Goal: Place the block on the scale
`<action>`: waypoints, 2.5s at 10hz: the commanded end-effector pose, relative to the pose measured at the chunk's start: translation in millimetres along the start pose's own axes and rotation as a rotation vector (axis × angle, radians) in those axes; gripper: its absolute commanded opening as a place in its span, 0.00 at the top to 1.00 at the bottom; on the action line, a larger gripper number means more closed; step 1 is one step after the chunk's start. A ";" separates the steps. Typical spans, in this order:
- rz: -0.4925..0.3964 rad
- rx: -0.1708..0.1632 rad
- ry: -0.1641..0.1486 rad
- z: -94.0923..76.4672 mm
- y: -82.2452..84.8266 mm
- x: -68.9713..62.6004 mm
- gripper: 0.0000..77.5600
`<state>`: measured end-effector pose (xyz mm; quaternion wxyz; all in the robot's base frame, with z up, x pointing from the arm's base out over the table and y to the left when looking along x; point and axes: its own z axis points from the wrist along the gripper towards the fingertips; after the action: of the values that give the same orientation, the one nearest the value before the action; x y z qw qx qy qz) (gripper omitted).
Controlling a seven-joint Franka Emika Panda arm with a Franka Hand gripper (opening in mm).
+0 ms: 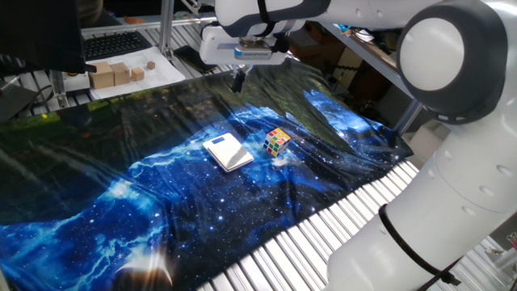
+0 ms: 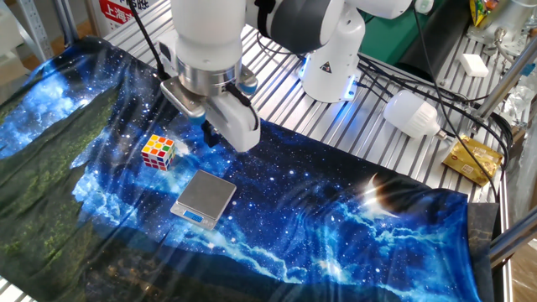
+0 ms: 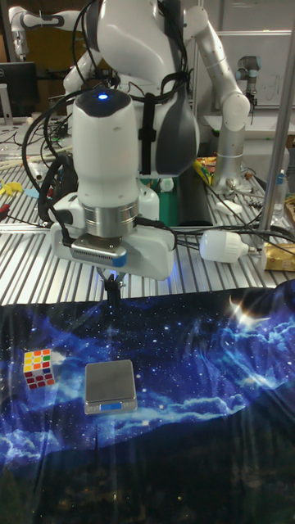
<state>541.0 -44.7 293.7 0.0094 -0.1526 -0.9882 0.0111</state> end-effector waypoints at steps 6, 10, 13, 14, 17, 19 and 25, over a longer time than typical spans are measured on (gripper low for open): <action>0.096 0.015 0.038 -1.3 -0.1 -0.7 1.00; 0.027 0.021 0.029 0.3 -8.4 -4.6 1.00; -0.012 0.020 0.015 4.9 -31.4 -2.2 1.00; -0.028 0.019 0.014 6.0 -41.1 -3.6 1.00; -0.068 0.014 0.011 13.2 -65.4 -10.8 1.00; -0.120 0.010 -0.002 22.6 -85.1 -22.0 1.00; -0.173 0.004 -0.007 38.5 -115.8 -39.1 1.00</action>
<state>540.8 -166.0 257.0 0.0088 -0.0686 -0.9975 0.0124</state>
